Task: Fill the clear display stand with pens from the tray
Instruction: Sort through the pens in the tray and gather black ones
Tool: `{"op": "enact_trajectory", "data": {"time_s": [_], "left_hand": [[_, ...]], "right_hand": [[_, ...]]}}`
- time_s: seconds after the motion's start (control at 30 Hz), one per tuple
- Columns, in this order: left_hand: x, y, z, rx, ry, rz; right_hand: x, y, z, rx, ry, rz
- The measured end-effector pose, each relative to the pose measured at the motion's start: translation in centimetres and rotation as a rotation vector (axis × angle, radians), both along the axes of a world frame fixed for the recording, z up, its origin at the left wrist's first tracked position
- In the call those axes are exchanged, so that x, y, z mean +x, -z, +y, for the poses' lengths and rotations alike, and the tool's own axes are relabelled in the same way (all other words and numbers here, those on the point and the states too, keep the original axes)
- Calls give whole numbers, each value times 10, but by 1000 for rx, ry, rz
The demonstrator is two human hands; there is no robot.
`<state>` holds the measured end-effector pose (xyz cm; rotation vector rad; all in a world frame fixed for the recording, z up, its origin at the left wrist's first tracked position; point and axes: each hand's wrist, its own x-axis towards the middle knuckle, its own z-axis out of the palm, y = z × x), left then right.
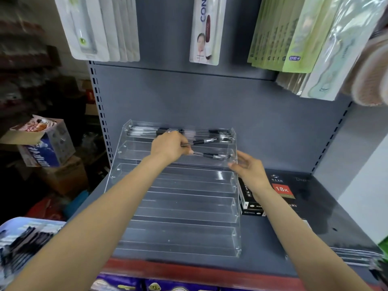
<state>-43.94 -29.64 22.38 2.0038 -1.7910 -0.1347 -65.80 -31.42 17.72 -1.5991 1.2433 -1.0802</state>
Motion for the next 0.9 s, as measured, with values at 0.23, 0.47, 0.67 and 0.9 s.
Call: {"op": "enact_trajectory", "data": {"time_s": [0.23, 0.47, 0.67, 0.9], "left_hand": [[2, 8, 3, -47, -56, 64], [17, 12, 16, -47, -222, -9], [6, 13, 11, 4, -212, 60], [2, 12, 9, 23, -143, 163]], "right_hand": [[1, -1, 4, -23, -21, -1], [2, 2, 3, -7, 4, -13], [2, 3, 3, 7, 1, -10], [2, 2, 4, 12, -2, -1]]}}
